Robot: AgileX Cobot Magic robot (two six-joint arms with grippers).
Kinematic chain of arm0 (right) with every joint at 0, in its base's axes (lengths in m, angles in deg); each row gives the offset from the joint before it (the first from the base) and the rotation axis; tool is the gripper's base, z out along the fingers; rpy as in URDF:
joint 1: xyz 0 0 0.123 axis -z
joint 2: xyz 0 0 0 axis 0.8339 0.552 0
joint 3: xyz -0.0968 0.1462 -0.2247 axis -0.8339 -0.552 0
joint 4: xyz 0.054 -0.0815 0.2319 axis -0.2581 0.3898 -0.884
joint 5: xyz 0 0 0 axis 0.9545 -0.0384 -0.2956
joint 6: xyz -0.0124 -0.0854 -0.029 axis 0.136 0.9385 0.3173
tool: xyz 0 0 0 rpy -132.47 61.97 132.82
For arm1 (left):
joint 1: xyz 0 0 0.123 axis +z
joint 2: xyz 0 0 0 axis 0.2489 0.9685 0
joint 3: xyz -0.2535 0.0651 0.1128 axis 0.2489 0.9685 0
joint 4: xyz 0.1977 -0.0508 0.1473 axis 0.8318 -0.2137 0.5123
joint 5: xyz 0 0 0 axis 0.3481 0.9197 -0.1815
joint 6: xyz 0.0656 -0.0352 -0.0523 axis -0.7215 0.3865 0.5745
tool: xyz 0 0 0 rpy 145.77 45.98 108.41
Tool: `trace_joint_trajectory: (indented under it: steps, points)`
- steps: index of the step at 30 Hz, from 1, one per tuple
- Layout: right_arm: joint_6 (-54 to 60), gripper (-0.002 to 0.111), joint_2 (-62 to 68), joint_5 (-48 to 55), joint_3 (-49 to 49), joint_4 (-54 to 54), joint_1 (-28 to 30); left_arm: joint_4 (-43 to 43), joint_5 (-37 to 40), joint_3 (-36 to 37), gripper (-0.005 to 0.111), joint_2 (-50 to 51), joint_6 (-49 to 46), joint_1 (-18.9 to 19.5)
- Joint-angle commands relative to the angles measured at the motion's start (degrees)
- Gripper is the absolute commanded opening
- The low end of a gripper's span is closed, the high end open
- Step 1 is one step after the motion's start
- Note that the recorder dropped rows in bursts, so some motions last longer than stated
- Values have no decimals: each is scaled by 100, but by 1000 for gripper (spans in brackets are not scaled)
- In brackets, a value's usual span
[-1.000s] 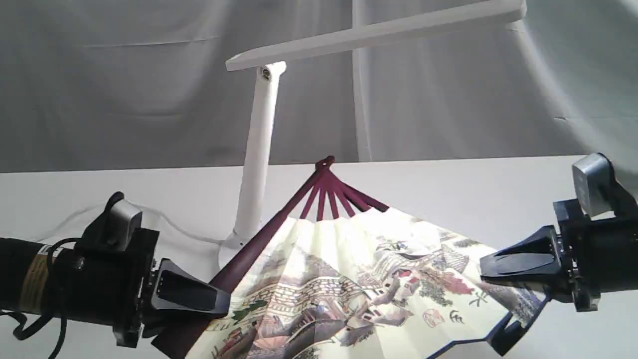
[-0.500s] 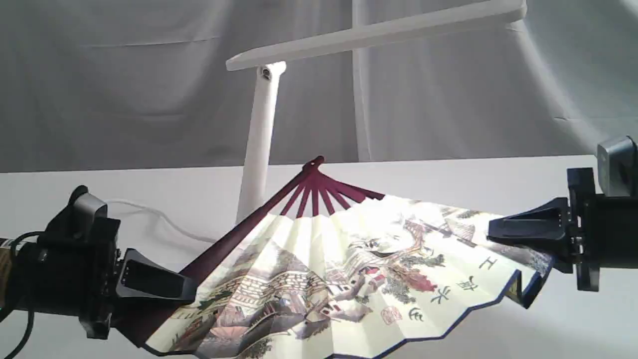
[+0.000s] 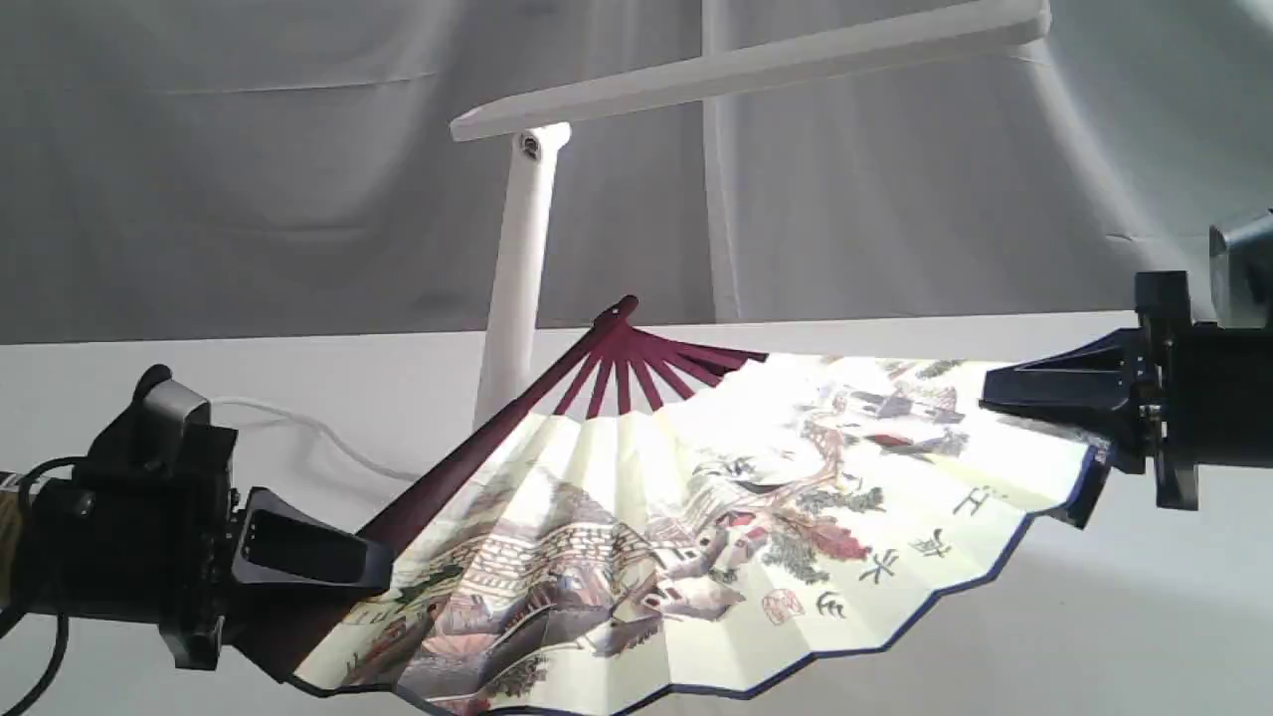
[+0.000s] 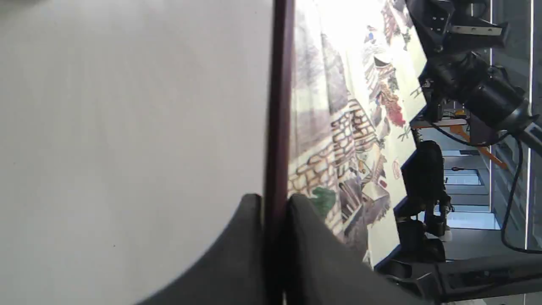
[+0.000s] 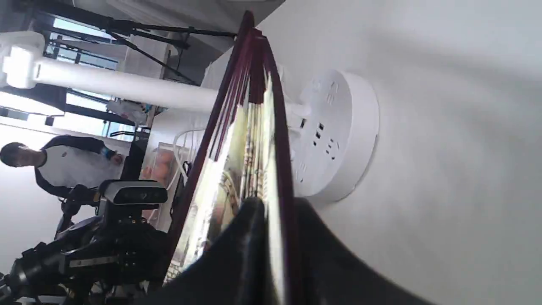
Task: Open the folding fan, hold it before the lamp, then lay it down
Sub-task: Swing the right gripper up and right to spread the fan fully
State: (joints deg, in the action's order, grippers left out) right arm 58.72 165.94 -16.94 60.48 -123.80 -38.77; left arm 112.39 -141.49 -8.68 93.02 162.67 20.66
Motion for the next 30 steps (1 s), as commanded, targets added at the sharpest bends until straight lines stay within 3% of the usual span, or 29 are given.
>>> trace_joint_trajectory:
  steps: [1,6,17,30]
  points:
    - [49,0,-34,-565,199,-161,103,-24,439,-14,0,-36,119,11]
    - [49,0,-34,-908,232,-377,106,-24,439,-14,0,-36,119,-228]
    - [49,0,-34,-1063,232,-1064,667,-24,439,-14,0,-36,119,-228]
    - [251,0,6,-1140,358,-1536,715,-24,439,-14,0,-36,119,-228]
